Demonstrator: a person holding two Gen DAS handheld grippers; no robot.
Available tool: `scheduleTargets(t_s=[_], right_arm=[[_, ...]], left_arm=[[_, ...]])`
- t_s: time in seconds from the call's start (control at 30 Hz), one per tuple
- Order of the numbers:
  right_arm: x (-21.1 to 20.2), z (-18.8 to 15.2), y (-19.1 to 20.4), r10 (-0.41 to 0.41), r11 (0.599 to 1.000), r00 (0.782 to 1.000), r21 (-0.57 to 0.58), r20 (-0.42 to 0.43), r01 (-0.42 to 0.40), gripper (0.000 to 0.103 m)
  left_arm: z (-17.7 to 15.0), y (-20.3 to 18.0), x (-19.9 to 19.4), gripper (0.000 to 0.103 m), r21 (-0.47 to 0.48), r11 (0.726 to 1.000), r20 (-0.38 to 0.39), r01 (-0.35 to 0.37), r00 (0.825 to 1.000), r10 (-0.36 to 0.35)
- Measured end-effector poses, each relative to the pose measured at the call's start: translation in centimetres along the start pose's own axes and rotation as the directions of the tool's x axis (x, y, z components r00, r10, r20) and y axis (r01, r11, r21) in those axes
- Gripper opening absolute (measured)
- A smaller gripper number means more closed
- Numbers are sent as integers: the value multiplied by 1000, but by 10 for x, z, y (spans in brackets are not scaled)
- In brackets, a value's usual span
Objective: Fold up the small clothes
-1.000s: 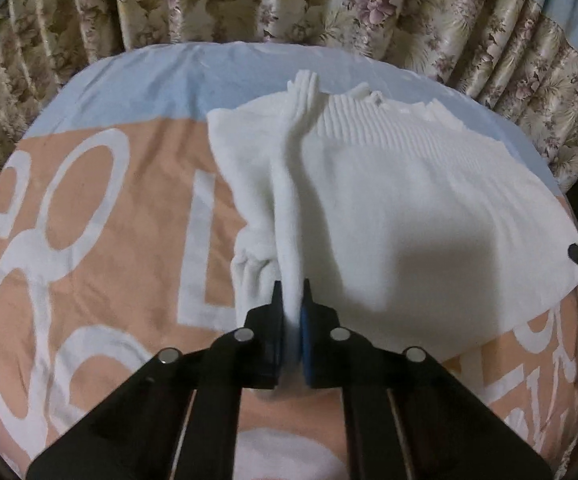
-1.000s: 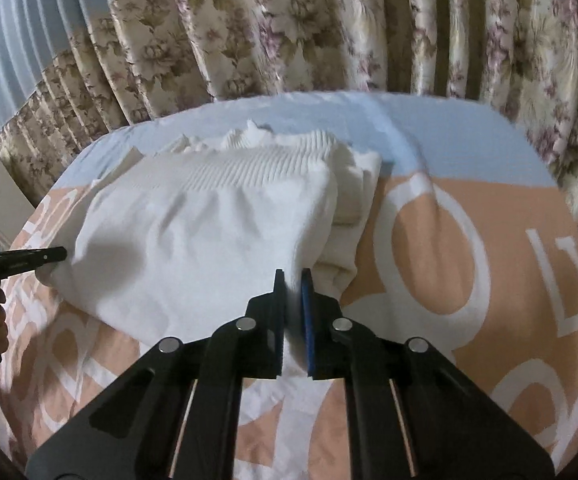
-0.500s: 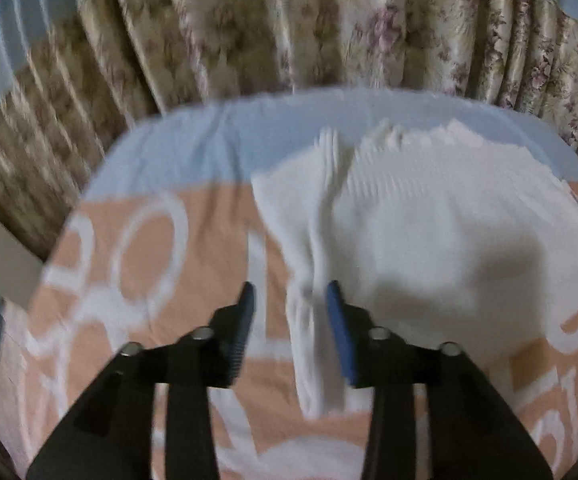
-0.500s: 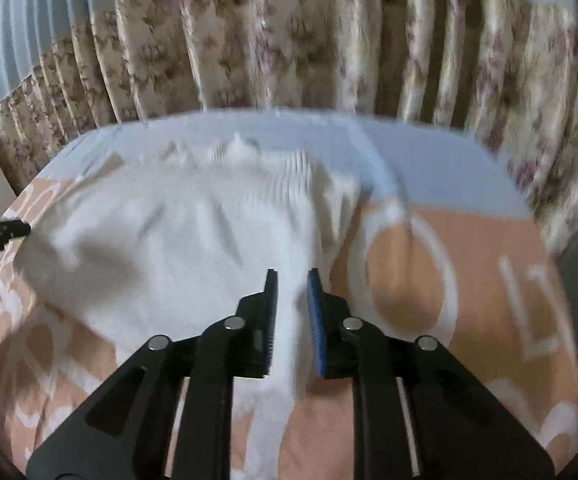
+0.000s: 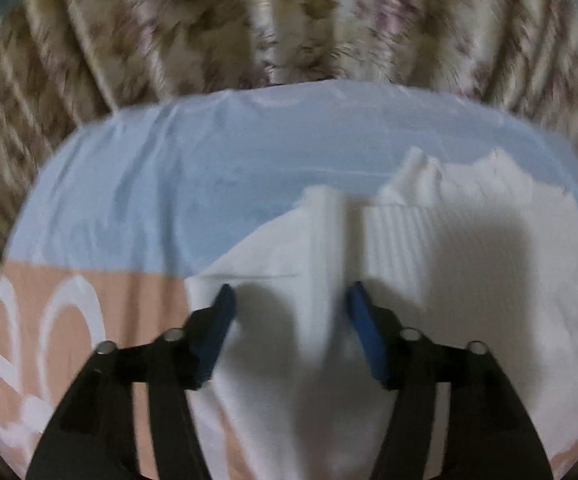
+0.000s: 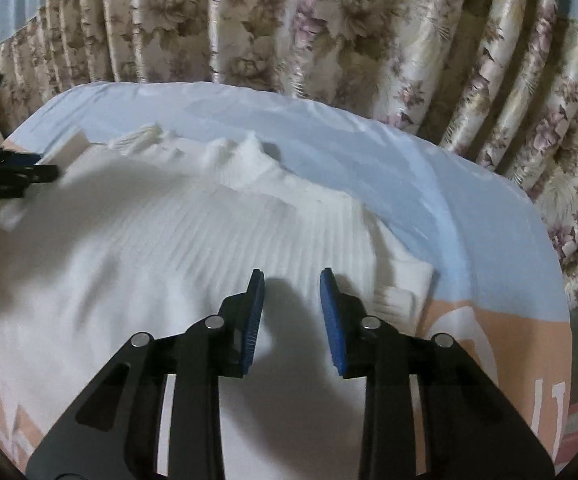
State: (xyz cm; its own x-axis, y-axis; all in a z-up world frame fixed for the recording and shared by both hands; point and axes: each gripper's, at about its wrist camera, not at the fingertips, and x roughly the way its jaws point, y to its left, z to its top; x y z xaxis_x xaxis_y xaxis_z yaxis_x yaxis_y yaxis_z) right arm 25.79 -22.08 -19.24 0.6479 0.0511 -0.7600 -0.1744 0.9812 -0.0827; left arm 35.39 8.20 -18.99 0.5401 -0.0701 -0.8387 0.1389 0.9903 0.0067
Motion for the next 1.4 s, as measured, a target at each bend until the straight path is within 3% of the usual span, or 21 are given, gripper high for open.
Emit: scheduleTargets(t_s=[0.27, 0.4, 0.5, 0.6, 0.73, 0.77, 0.9, 1.03, 1.13, 1.23, 1.33, 1.4], right_arm=[[-16, -1, -3, 22, 999, 998, 34, 62, -24, 29], [-41, -10, 15, 46, 999, 995, 1, 94, -46, 34], [-46, -20, 28, 58, 998, 995, -14, 84, -57, 34], [-43, -29, 32, 69, 998, 996, 1, 58, -69, 34], [-41, -41, 29, 60, 998, 998, 9, 32, -60, 34], [-41, -43, 26, 48, 999, 998, 11, 30, -49, 34], [-45, -48, 12, 46, 997, 998, 60, 40, -49, 34], [-62, -49, 7, 62, 994, 994, 81, 90, -69, 37], [-74, -55, 13, 89, 991, 988, 84, 126, -100, 41], [-79, -65, 30, 108, 993, 989, 39, 104, -112, 41], [-78, -76, 45, 97, 995, 993, -22, 70, -95, 41], [-71, -83, 47, 74, 997, 996, -36, 40, -73, 41]], left_arm=[[-5, 8, -34, 65, -31, 999, 75, -27, 997, 29], [2, -11, -47, 67, 38, 999, 113, -21, 993, 17], [21, -14, -25, 67, 28, 999, 85, -17, 996, 14], [37, 1, 10, 67, -43, 998, 5, -56, 998, 56], [34, 22, 26, 72, -75, 996, -26, -43, 999, 41], [31, 25, 25, 76, -64, 995, -19, -71, 997, 70], [20, 30, 13, 75, -62, 995, -8, -72, 997, 71], [6, 11, -30, 74, -17, 983, 67, -182, 981, 183], [-23, -19, -65, 75, 32, 985, 99, -167, 982, 164], [-59, -44, -87, 75, 82, 989, 102, -122, 988, 114], [-90, -58, -84, 75, 126, 983, 83, -134, 989, 124], [-101, -54, -65, 75, 130, 981, 26, -145, 989, 142]])
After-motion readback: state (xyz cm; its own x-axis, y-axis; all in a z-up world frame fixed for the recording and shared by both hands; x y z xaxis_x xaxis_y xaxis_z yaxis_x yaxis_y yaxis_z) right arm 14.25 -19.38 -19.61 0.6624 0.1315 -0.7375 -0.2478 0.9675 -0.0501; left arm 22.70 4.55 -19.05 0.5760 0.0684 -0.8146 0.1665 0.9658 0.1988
